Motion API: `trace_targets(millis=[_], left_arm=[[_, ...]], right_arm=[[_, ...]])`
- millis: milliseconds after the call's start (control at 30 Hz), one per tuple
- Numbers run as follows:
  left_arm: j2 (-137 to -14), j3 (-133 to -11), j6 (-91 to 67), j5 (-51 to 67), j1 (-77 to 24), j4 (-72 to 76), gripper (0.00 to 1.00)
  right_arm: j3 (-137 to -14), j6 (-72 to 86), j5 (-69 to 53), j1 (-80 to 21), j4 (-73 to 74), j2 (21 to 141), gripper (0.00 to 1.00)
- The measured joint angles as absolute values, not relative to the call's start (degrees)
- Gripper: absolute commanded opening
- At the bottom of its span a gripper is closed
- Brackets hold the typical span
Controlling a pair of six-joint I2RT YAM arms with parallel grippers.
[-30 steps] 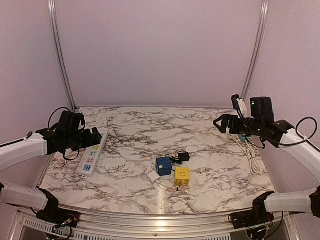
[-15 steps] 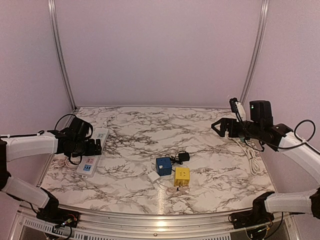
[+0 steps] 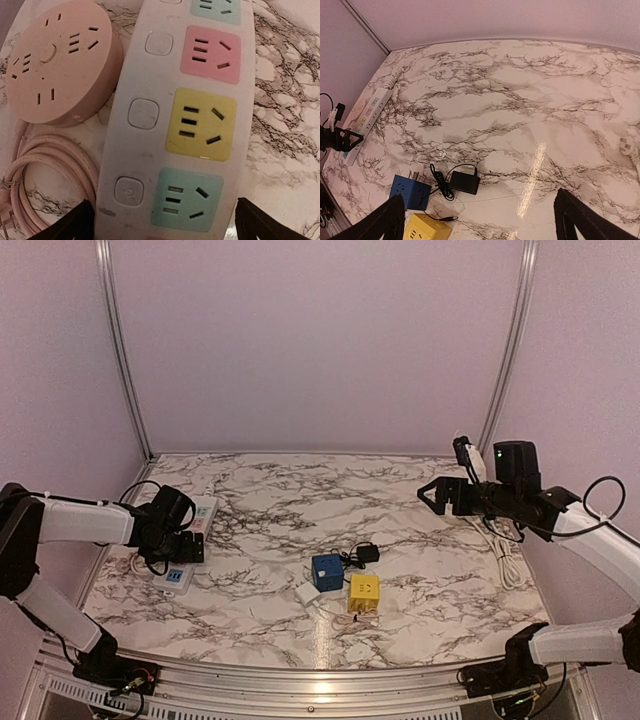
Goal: Insert the plug
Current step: Move the socket to the center of the board.
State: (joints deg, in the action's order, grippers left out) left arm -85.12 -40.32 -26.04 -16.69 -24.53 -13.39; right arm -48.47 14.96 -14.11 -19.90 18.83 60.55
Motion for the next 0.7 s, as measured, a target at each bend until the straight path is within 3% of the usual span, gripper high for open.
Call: trace_targets(millis=[167, 333, 467, 700], left_arm=[[-86.83, -40.32, -25.87, -15.33, -24.25, -12.29, 0.97], [-86.94, -39.53, -25.54, -11.88, -24.27, -9.21, 0.76], [-86.98, -39.31, -25.85, -10.11, -24.8, -6.85, 0.67], [-89.08, -40.38, -27.27, -10.2, -29.28, -4.12, 0.65]], right_arm=[[-48.47, 14.96, -14.11, -20.12, 18.83, 60.9, 0.99], [-48.47, 15.14, -14.11, -20.43, 18.57, 60.97, 0.99], [-48.45, 15.44, -14.11, -20.64, 17.96, 61.34, 0.99], [-47.86, 16.49, -14.13, -21.41, 17.23, 61.91, 0.98]])
